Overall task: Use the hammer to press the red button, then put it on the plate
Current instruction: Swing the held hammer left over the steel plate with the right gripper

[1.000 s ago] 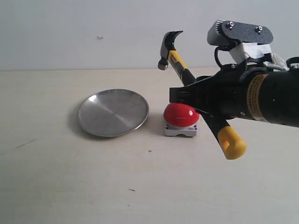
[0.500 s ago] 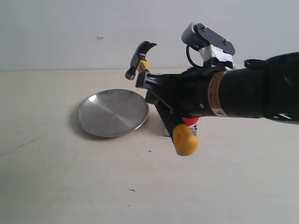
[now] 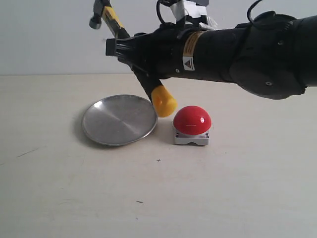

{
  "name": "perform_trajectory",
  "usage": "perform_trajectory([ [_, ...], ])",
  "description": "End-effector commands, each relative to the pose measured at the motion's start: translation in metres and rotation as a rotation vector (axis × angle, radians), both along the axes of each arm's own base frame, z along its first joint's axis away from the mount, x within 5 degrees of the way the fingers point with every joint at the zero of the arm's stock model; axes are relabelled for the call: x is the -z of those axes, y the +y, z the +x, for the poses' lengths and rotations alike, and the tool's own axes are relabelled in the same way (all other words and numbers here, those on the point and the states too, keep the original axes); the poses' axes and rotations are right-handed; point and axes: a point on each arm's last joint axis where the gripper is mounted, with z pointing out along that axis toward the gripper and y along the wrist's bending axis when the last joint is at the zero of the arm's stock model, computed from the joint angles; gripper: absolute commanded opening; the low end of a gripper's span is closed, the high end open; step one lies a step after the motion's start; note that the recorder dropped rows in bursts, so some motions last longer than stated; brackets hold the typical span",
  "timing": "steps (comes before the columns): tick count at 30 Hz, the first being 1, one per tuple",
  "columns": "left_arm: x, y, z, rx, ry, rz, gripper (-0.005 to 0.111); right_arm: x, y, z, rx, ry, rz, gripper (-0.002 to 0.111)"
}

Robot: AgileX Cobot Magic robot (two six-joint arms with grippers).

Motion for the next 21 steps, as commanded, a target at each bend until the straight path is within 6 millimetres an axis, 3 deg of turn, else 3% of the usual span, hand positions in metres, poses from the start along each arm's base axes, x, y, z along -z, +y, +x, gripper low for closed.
perform_trajectory([
  [1,0.001,0.000,0.000,-0.004,0.001,0.004,0.000,-0.022,0.011,-0.005,-0.042,-0.227,0.113,0.000],
  [2,0.001,0.000,0.000,-0.004,0.001,0.004,0.000,-0.019,0.013,-0.006,-0.015,-0.221,0.121,0.000],
  [4,0.001,0.000,0.000,-0.004,0.001,0.004,0.000,0.011,0.024,-0.010,0.141,-0.145,0.142,0.000],
  [8,0.001,0.000,0.000,-0.004,0.001,0.004,0.000,0.052,0.039,-0.012,0.251,-0.105,0.120,0.000],
  [11,0.001,0.000,0.000,-0.004,0.001,0.004,0.000,0.092,0.058,0.003,0.273,0.009,0.153,0.000],
  [16,0.001,0.000,0.000,-0.004,0.001,0.004,0.000,0.116,0.069,0.039,0.302,0.129,0.177,0.000],
  [21,0.001,0.000,0.000,-0.004,0.001,0.004,0.000,0.127,0.058,0.069,0.352,0.174,0.292,0.000],
])
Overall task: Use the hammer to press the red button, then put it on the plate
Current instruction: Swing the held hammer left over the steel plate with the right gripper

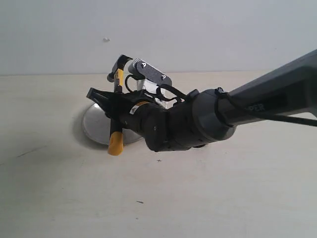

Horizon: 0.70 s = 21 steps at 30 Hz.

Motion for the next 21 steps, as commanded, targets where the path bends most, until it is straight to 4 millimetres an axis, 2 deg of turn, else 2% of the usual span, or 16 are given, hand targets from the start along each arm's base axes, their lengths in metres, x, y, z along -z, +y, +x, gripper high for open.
perform_trajectory([
  [1,0.001,0.000,0.000,-0.004,-0.001,0.004,0.000,-0.010,-0.007,0.021,0.019,-0.097,0.070,0.000],
  [4,0.001,0.000,0.000,-0.004,-0.001,0.004,0.000,-0.004,-0.009,0.028,0.005,-0.065,0.077,0.000],
  [12,0.001,0.000,0.000,-0.004,-0.001,0.004,0.000,0.013,0.003,0.044,-0.015,-0.001,0.081,0.000],
  [21,0.001,0.000,0.000,-0.004,-0.001,0.004,0.000,0.033,0.006,0.049,-0.014,0.029,0.064,0.000],
])
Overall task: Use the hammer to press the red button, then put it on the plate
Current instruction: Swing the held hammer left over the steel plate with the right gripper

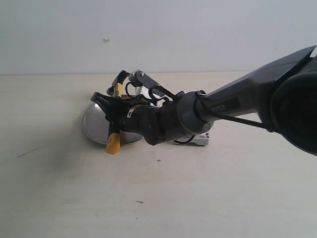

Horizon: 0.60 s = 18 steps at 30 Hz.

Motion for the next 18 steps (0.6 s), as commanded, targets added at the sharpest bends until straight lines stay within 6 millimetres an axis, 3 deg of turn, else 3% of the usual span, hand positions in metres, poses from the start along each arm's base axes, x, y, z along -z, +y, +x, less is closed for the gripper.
perform_trajectory([
  [1,0.0009,0.0003,-0.0003,-0.004,-0.001,0.004,0.000,-0.0085,0.0002,0.0070,0.000,-0.089,0.007,0.000],
  [13,0.0009,0.0003,-0.0003,-0.004,-0.001,0.004,0.000,-0.0012,0.0004,0.0037,-0.074,-0.071,-0.105,0.001],
  [18,0.0009,0.0003,-0.0003,-0.004,-0.001,0.004,0.000,0.0000,0.0005,0.0029,-0.080,-0.058,-0.112,0.011],
])
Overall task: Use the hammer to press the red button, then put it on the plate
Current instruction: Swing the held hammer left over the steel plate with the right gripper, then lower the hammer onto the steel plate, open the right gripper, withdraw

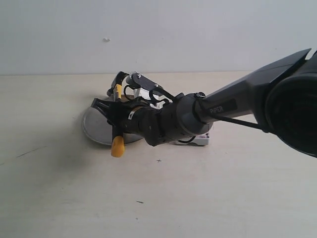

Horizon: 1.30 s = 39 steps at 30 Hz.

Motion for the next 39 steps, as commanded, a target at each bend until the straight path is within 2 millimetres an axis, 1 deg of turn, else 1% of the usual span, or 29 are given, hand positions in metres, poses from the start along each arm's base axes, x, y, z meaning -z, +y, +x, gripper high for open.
perform_trajectory([
  [1,0.001,0.000,0.000,-0.004,-0.001,0.004,0.000,-0.006,0.001,0.001,-0.028,-0.028,-0.022,0.014],
  [5,0.001,0.000,0.000,-0.004,-0.001,0.004,0.000,-0.006,0.001,0.001,-0.041,-0.030,-0.040,0.026],
  [10,0.001,0.000,0.000,-0.004,-0.001,0.004,0.000,-0.005,0.001,0.000,-0.057,-0.029,-0.063,0.032],
  [19,0.001,0.000,0.000,-0.004,-0.001,0.004,0.000,-0.003,0.001,-0.001,-0.056,-0.004,-0.067,0.035],
  [27,0.001,0.000,0.000,-0.004,-0.001,0.004,0.000,-0.010,-0.004,0.000,-0.052,0.022,-0.066,0.035],
  [31,0.001,0.000,0.000,-0.004,-0.001,0.004,0.000,-0.021,-0.005,0.000,-0.058,0.004,-0.064,0.034],
  [34,0.001,0.000,0.000,-0.004,-0.001,0.004,0.000,-0.038,-0.005,-0.001,-0.086,-0.027,-0.081,0.031],
  [36,0.001,0.000,0.000,-0.004,-0.001,0.004,0.000,-0.049,-0.005,-0.002,-0.105,-0.044,-0.095,0.026],
  [39,0.001,0.000,0.000,-0.004,-0.001,0.004,0.000,-0.065,-0.005,-0.005,-0.133,-0.056,-0.109,0.015],
])
